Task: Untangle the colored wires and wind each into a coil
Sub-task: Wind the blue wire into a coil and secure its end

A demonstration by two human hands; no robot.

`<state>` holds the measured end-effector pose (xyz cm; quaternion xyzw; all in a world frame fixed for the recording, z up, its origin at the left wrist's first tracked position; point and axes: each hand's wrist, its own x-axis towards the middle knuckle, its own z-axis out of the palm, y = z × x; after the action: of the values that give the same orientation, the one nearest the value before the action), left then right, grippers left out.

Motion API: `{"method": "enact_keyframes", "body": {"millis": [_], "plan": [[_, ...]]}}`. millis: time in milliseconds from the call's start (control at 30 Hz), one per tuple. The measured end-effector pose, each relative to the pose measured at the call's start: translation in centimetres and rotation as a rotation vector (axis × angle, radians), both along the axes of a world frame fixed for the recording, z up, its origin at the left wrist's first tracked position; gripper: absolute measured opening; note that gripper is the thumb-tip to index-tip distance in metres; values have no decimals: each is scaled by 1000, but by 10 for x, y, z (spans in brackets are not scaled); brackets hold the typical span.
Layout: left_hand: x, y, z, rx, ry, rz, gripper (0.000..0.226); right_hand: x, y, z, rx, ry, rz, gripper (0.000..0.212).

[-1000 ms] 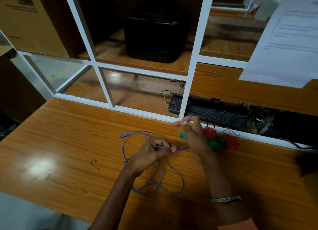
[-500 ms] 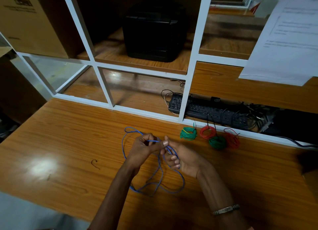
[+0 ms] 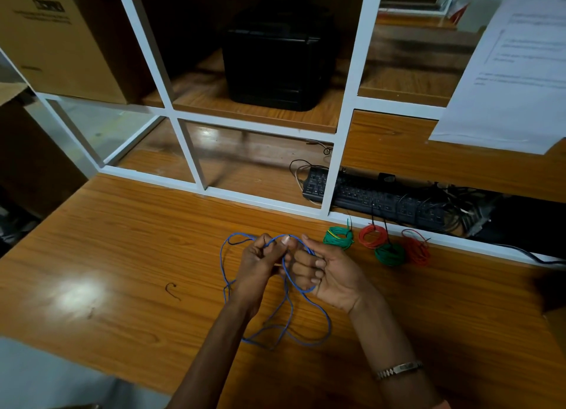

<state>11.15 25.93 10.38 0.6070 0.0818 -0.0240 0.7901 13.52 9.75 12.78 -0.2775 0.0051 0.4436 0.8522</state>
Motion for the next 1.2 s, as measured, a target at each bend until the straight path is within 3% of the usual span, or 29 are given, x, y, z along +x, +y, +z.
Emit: {"method": "enact_keyframes", "body": {"millis": [100,233,467,633,867,1000,1200], "plan": [[1,-6,-2,4,-7,62,27,-2,-1,3,42,-9,-5,35],[1,-4,2,-29,-4,64,47,-4,-8,4,9,-38,23,42],[1,2,4,-82,31,-5,24,-4,-13,-4,2,21,38,30],[-1,2,1,-97,63,-37,40,-2,-11,-10,-28,30,-24,26],[-2,5,-2,-96,38,-33,33,-3,-5,-5,-49,21,2,56],[-3,10,-3,-42,14,-68,31,1,-9,-4,-49,81,73,49],[-5,9,2,-238,72,-119,17,3,-11,-3,-95,91,68,40]]}}
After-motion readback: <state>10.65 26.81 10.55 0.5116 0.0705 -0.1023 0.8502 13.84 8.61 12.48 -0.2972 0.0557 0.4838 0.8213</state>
